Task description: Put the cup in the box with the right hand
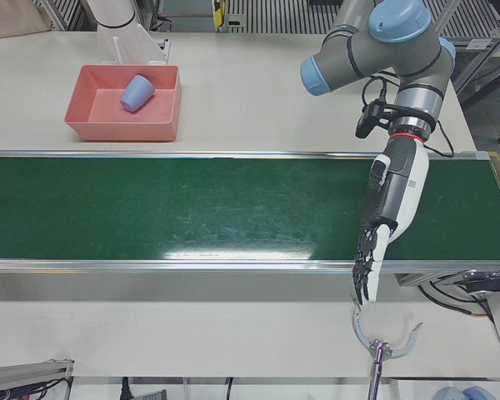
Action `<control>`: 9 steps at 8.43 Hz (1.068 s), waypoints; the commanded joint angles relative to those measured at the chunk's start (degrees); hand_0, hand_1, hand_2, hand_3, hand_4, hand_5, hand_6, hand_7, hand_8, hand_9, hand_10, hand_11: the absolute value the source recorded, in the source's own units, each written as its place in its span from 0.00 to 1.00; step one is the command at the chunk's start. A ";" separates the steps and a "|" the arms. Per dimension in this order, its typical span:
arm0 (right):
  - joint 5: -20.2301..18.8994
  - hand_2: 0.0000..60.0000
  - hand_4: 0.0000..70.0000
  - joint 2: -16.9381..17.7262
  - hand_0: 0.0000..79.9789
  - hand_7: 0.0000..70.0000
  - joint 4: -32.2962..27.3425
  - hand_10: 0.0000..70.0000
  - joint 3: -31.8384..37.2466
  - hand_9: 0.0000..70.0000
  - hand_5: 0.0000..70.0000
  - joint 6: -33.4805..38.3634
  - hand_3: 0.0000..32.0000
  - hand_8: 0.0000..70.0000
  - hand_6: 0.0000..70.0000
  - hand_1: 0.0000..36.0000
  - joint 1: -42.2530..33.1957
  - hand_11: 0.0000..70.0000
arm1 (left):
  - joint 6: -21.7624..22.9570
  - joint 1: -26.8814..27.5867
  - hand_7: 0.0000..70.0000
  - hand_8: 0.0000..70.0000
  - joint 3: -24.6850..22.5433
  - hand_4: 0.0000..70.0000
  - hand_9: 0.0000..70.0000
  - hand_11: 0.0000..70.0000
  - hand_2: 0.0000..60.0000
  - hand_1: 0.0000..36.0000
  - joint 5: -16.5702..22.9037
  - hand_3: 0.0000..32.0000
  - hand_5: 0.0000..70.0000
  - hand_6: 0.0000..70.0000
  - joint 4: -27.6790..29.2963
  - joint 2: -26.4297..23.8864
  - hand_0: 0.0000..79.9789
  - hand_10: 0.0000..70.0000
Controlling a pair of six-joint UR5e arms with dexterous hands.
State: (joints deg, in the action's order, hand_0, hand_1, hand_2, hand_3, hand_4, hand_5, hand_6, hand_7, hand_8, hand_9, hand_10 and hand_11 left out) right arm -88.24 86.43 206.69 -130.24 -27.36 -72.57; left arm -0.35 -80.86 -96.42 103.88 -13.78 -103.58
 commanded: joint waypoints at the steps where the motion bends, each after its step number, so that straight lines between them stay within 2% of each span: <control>1: -13.77 0.25 0.54 3.05 0.13 1.00 -13.23 0.38 17.51 1.00 0.06 5.20 0.00 0.68 0.49 0.00 -22.56 0.53 | 0.00 0.00 0.00 0.00 0.01 0.00 0.00 0.00 0.00 0.00 0.01 0.00 0.00 0.00 -0.02 0.04 0.00 0.00; 2: -14.15 0.23 0.57 3.13 0.13 1.00 -15.07 0.39 19.74 1.00 0.06 5.21 0.00 0.69 0.50 0.00 -24.61 0.55 | 0.00 0.00 0.00 0.00 0.01 0.00 0.00 0.00 0.00 0.00 0.01 0.00 0.00 0.00 0.07 0.04 0.00 0.00; 4: -14.16 0.36 0.47 2.96 0.02 1.00 -15.79 0.43 26.42 1.00 0.07 5.47 0.00 0.74 0.51 0.00 -27.69 0.60 | 0.00 0.00 0.00 0.00 0.01 0.00 0.00 0.00 0.00 0.00 0.01 0.00 0.00 0.00 -0.01 0.04 0.00 0.00; 5: -14.16 0.43 0.40 3.22 0.00 1.00 -15.79 0.44 29.14 1.00 0.08 5.38 0.00 0.77 0.51 0.00 -28.67 0.61 | 0.00 0.00 0.00 0.00 0.01 0.00 0.00 0.00 0.00 0.00 0.01 0.00 0.00 0.00 -0.10 -0.04 0.00 0.00; 6: -14.07 0.43 0.39 3.22 0.00 1.00 -15.88 0.45 32.12 1.00 0.08 5.30 0.00 0.79 0.52 0.00 -29.11 0.63 | 0.00 0.00 0.00 0.00 0.01 0.00 0.00 0.00 0.00 0.00 0.01 0.00 0.00 0.00 -0.10 -0.04 0.00 0.00; 7: -13.81 0.42 0.30 2.96 0.00 1.00 -16.14 0.48 34.16 1.00 0.09 5.30 0.00 0.83 0.53 0.00 -29.20 0.66 | 0.00 0.00 0.00 0.00 -0.08 0.00 0.00 0.00 0.00 0.00 0.01 0.00 0.00 0.00 -0.10 -0.04 0.00 0.00; 8: -13.63 0.43 0.32 2.35 0.00 1.00 -19.36 0.50 37.83 1.00 0.09 5.12 0.00 0.86 0.54 0.00 -29.20 0.70 | 0.00 0.00 0.00 0.00 -0.08 0.00 0.00 0.00 0.00 0.00 0.01 0.00 0.00 0.00 -0.10 -0.04 0.00 0.00; 9: -13.54 0.45 0.38 0.52 0.00 1.00 -20.70 0.53 41.00 1.00 0.10 5.12 0.00 0.90 0.54 0.00 -29.03 0.73 | 0.00 0.00 0.00 0.00 -0.08 0.00 0.00 0.00 0.00 0.00 0.01 0.00 0.00 0.00 -0.10 -0.04 0.00 0.00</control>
State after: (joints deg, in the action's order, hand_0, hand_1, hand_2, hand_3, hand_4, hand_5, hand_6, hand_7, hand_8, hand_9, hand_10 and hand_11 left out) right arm -102.06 89.21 189.41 -95.89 -22.12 -101.59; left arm -0.35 -80.86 -96.47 103.89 -13.88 -103.61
